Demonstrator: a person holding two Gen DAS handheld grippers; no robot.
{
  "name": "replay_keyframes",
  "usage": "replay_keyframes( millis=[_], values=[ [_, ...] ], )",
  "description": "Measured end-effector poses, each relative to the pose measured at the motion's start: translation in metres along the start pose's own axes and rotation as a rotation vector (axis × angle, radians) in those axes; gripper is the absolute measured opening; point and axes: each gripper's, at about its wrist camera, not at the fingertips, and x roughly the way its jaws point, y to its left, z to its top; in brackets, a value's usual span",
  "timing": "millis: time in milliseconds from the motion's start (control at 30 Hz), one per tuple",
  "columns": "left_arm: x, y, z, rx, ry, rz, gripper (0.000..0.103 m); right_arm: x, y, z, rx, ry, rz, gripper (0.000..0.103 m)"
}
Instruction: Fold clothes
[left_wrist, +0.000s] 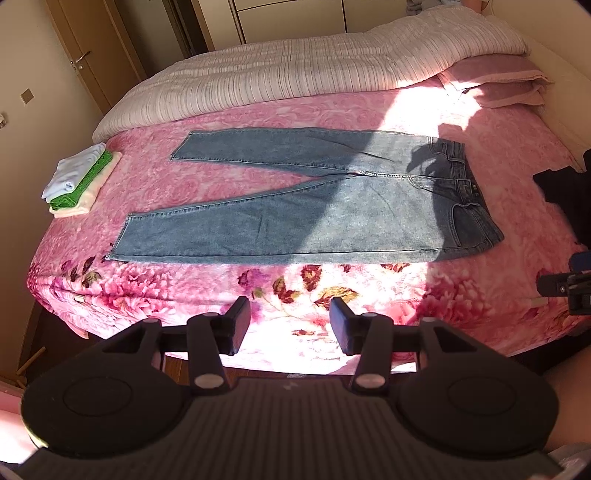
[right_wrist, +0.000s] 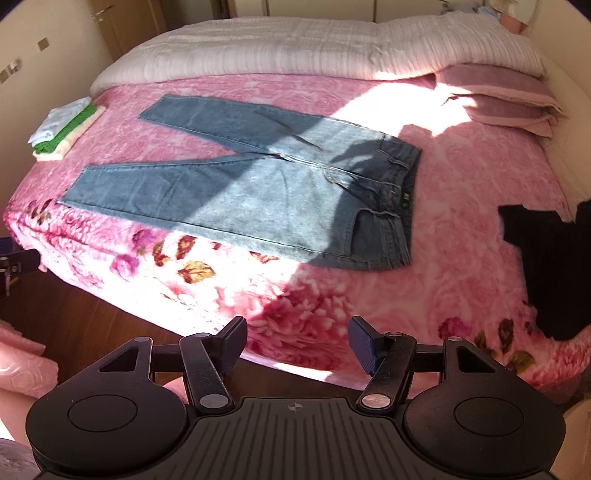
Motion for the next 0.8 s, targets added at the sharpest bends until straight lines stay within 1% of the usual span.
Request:
replay_keyframes(
  millis=[200, 467, 800],
  values=[
    [0.000, -0.001, 0.002, 0.008, 0.006, 0.009, 0.043, -0.003, 0.018, 0.005, -0.060, -0.029, 0.000, 0.064],
    [0.002, 0.008, 0.004, -0.001, 0.010, 0.019, 0.045, 0.002, 0.032, 0.009, -0.085, -0.036, 0.024, 0.064],
    [0.003, 0.030, -0.004, -0.053, 0.029, 0.046, 0.045, 0.008, 0.051, 0.015, -0.123, -0.029, 0.037, 0.064]
  ],
)
